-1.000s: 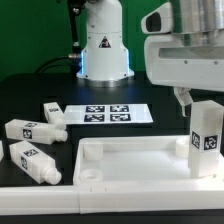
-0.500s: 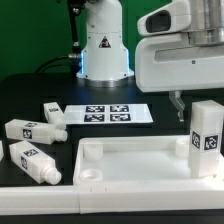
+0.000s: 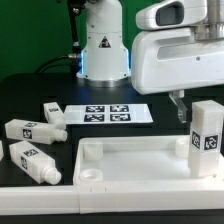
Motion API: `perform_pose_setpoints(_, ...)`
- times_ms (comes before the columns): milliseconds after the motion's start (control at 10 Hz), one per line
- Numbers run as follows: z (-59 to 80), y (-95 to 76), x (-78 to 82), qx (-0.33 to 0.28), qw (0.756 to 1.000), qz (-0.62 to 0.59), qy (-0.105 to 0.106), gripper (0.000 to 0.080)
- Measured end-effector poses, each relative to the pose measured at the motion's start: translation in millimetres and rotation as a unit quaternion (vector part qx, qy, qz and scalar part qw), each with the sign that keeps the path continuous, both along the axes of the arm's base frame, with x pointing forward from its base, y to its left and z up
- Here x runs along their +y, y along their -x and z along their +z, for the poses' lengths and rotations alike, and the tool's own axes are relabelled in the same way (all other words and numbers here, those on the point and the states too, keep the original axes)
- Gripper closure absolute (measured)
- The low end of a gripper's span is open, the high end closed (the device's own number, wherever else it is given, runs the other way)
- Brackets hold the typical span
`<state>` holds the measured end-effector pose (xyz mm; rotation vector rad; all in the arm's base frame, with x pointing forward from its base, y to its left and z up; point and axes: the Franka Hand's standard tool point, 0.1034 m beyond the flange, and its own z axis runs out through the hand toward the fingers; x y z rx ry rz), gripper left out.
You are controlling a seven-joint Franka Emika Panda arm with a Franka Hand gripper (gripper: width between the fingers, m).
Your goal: Assemble desk
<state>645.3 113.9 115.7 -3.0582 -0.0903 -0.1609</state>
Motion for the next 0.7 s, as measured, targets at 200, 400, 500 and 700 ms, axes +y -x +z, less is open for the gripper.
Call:
perform_pose_setpoints(200,-0.5,-0.5,-2.2,0.008,0.995,-0.103,-0.009,0.0513)
perform_pose_setpoints(400,-0.8,-0.7,-3.7,0.016,0.971,-0.237,-0.013,0.0512)
perform_pose_setpoints(500,-1.3,0.6,-3.8,0.022,0.94,-0.341,-0.018,0.0512)
perform_pose_setpoints(700,-1.7,1.6,-9.4,0.03,0.847,-0.529,-0.039,0.0512)
